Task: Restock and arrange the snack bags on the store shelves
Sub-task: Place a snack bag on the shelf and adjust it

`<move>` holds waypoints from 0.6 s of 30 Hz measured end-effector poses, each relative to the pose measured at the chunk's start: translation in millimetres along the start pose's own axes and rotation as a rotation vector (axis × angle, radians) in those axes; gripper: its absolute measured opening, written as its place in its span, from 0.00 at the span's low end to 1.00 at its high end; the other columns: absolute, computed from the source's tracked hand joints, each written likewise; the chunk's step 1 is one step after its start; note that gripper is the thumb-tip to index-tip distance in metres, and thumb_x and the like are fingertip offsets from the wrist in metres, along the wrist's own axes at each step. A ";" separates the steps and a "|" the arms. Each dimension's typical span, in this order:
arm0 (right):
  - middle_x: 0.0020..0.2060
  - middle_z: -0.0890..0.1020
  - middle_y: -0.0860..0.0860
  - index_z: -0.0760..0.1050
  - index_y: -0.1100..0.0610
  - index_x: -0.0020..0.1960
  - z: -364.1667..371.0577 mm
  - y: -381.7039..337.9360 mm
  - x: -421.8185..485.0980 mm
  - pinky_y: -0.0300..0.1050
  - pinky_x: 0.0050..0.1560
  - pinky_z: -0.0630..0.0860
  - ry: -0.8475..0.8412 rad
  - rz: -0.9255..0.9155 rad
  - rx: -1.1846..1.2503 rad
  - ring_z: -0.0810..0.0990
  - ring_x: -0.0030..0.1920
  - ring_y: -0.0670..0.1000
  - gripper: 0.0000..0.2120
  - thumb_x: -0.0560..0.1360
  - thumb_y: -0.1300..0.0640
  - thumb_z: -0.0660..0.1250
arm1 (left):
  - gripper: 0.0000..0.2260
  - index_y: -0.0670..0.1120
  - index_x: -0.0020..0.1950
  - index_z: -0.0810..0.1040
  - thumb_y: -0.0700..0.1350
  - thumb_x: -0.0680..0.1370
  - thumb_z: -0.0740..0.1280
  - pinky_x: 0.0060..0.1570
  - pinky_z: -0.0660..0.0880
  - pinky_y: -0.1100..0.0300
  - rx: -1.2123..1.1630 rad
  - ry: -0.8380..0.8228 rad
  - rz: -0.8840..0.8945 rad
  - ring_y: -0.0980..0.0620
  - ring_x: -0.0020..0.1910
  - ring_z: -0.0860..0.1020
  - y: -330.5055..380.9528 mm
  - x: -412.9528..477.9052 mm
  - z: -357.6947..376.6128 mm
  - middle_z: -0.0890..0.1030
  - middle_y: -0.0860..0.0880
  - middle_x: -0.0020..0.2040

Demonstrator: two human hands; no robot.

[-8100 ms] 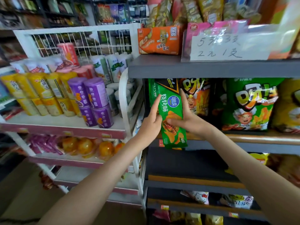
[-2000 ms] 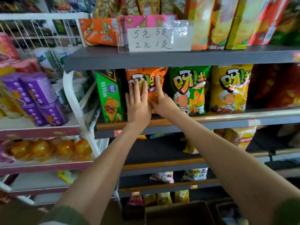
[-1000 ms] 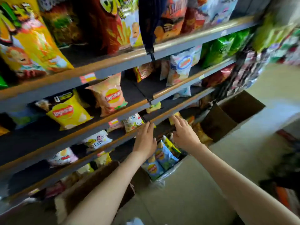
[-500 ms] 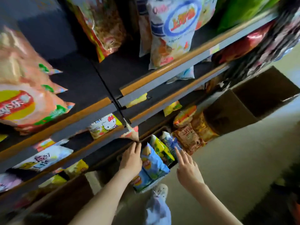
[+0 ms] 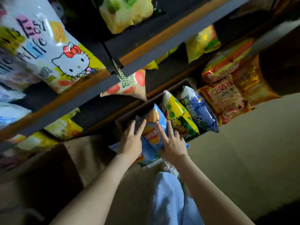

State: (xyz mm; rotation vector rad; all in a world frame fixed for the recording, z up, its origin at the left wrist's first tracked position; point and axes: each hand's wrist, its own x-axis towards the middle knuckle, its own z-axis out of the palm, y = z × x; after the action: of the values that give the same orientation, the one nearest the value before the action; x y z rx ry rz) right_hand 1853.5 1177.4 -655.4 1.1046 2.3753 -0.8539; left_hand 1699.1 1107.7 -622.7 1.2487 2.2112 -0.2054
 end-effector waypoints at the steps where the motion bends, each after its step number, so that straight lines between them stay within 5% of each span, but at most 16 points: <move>1: 0.77 0.43 0.60 0.21 0.41 0.68 2.3 0.6 1.3 0.56 0.58 0.70 0.028 0.009 -0.031 0.66 0.66 0.63 0.50 0.76 0.52 0.64 | 0.32 0.57 0.78 0.46 0.39 0.80 0.58 0.71 0.54 0.58 -0.031 0.012 0.000 0.44 0.75 0.56 -2.4 -5.4 1.5 0.50 0.45 0.78; 3: 0.76 0.48 0.62 0.22 0.41 0.69 2.3 -1.2 2.0 0.56 0.55 0.72 0.061 0.014 -0.056 0.69 0.62 0.63 0.49 0.76 0.57 0.63 | 0.32 0.57 0.78 0.47 0.39 0.80 0.58 0.71 0.53 0.58 -0.075 0.052 0.012 0.45 0.75 0.55 -4.2 -16.7 0.6 0.50 0.46 0.78; 8: 0.58 0.77 0.64 0.55 0.47 0.74 -12.8 -15.7 -19.2 0.53 0.26 0.74 0.057 -0.005 -0.157 0.77 0.36 0.63 0.52 0.56 0.68 0.74 | 0.31 0.58 0.78 0.47 0.41 0.80 0.58 0.71 0.53 0.59 -0.175 0.104 -0.047 0.47 0.75 0.54 -1.4 -45.2 -18.6 0.50 0.47 0.78; 11: 0.64 0.72 0.62 0.39 0.44 0.76 -36.7 -16.3 -45.8 0.57 0.37 0.78 0.050 -0.064 -0.086 0.76 0.46 0.65 0.55 0.63 0.71 0.69 | 0.30 0.59 0.77 0.47 0.41 0.81 0.57 0.70 0.53 0.59 -0.213 0.121 -0.078 0.48 0.75 0.53 9.3 -65.2 -37.5 0.50 0.49 0.78; 14: 0.71 0.63 0.58 0.27 0.49 0.72 -63.7 -12.3 -66.2 0.54 0.55 0.73 0.106 -0.077 -0.055 0.70 0.61 0.62 0.46 0.74 0.69 0.59 | 0.30 0.60 0.77 0.46 0.42 0.81 0.57 0.71 0.54 0.57 -0.259 0.114 -0.079 0.48 0.76 0.52 24.1 -80.8 -60.1 0.49 0.50 0.78; 18: 0.63 0.68 0.57 0.30 0.45 0.73 -105.7 -12.4 -97.7 0.53 0.47 0.74 0.137 -0.059 0.173 0.70 0.59 0.61 0.50 0.69 0.77 0.57 | 0.29 0.59 0.77 0.48 0.43 0.81 0.58 0.73 0.57 0.56 -0.422 0.060 -0.078 0.48 0.76 0.53 42.5 -98.0 -88.3 0.48 0.50 0.79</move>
State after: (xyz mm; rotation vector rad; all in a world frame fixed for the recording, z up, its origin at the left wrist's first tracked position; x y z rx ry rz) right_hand 1895.0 1187.9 -517.4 1.1989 2.4945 -1.0534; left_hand 1735.8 1094.7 -489.6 0.9471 2.2045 0.2616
